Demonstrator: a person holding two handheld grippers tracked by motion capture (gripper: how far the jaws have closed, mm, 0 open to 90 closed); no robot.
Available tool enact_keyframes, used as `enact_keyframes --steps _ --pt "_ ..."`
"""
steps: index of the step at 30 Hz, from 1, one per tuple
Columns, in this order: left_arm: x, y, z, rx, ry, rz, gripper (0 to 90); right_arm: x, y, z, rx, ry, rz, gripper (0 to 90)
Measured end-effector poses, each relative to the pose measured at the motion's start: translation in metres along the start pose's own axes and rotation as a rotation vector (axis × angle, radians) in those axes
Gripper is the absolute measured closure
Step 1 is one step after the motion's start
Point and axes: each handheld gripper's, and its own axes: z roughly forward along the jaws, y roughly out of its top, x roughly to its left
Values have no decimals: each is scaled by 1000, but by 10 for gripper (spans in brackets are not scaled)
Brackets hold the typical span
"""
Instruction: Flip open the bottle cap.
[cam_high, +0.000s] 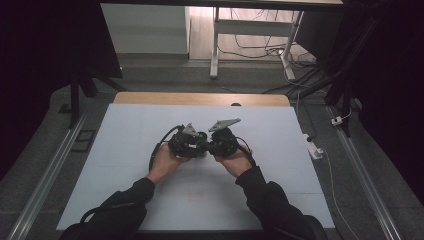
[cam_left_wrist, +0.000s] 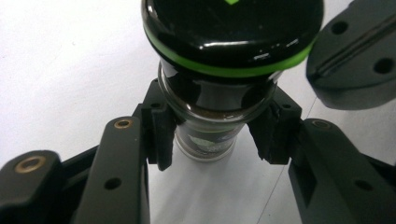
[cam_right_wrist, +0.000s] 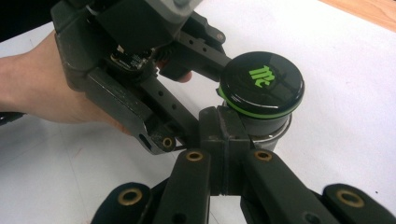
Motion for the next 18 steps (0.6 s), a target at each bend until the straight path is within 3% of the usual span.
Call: enact_keyframes --steps 18 --pt "0 -1 0 -2 4 -5 538 0 8 -8 -51 -21 3 899"
